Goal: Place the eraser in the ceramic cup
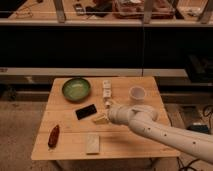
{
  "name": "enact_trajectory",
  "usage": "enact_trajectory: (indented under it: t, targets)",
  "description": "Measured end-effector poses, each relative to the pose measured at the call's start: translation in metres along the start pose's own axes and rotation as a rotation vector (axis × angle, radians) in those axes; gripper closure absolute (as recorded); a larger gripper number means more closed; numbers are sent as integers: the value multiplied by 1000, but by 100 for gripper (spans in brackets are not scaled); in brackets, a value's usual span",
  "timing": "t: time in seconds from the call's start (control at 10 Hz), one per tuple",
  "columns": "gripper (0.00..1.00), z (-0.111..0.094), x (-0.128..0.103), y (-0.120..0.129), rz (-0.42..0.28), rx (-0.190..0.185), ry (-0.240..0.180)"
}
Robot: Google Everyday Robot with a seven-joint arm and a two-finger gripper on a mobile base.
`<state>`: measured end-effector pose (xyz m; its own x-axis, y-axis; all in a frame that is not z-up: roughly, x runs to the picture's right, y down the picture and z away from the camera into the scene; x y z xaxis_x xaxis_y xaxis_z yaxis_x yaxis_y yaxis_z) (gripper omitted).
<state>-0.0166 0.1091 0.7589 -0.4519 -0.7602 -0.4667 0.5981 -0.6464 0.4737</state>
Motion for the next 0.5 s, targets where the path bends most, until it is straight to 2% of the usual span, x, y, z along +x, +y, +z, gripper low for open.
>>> enact_trajectory:
  t: [0.5]
  targets:
    - [20,34,7,-13,-74,54,-30]
